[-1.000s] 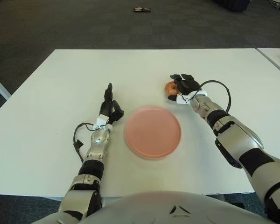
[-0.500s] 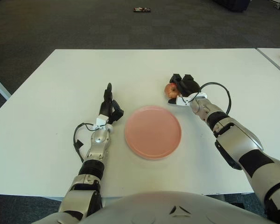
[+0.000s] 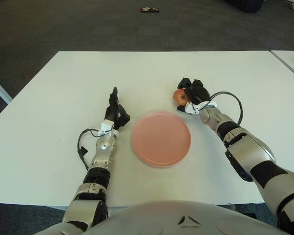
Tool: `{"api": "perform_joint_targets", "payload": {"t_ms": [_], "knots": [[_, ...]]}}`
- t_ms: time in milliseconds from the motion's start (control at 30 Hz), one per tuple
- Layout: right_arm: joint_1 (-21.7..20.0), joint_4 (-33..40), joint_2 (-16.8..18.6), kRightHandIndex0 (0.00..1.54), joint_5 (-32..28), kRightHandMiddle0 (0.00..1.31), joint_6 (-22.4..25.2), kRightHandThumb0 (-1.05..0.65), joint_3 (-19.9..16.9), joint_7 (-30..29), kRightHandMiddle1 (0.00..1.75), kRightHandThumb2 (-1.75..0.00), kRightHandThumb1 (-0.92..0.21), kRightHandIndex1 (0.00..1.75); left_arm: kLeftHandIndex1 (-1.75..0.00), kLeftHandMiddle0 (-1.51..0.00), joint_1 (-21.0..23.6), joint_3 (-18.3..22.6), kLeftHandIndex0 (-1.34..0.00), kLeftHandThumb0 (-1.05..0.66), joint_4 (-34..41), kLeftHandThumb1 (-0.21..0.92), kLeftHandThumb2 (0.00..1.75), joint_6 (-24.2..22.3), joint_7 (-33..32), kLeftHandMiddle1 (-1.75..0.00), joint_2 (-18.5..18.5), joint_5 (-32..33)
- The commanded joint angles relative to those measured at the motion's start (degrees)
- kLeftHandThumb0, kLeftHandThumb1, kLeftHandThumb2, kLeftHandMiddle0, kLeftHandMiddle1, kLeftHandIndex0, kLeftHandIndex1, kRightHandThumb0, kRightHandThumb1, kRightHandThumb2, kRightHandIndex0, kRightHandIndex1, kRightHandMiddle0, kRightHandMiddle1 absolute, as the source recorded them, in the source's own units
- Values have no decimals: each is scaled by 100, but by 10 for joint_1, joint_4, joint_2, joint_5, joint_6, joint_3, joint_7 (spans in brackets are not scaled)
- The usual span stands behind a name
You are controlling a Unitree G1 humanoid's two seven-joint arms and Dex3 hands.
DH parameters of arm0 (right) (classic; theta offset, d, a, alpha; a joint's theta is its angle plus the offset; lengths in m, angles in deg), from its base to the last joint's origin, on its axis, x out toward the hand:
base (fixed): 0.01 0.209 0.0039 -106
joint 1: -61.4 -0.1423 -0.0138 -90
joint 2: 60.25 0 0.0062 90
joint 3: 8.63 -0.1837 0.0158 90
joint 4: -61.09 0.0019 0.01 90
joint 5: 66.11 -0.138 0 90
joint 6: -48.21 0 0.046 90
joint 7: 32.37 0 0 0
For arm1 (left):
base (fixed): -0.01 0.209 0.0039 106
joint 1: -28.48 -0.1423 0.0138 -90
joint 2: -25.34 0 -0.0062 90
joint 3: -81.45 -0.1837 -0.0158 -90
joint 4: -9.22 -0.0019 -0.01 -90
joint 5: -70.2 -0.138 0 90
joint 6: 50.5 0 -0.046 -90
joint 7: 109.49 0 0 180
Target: Put the apple into the plate.
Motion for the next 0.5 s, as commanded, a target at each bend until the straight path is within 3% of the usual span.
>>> {"api": "perform_joint_targets", "payload": {"t_ms": [0,467], "knots": [[10,-5,-1,128,1,110,-7,-5,-3,-2,175,-136,-23,175,-17,-2,-13,1,0,-97,-7,92,121,-13,2,0,-3,2],[22,-1,-6,131,-2,111,-37,-4,-12,-17,175,-138,-23,175,-15,-1,-8,0,0,-96,-17,92,121,-9,6,0,-3,6]]}}
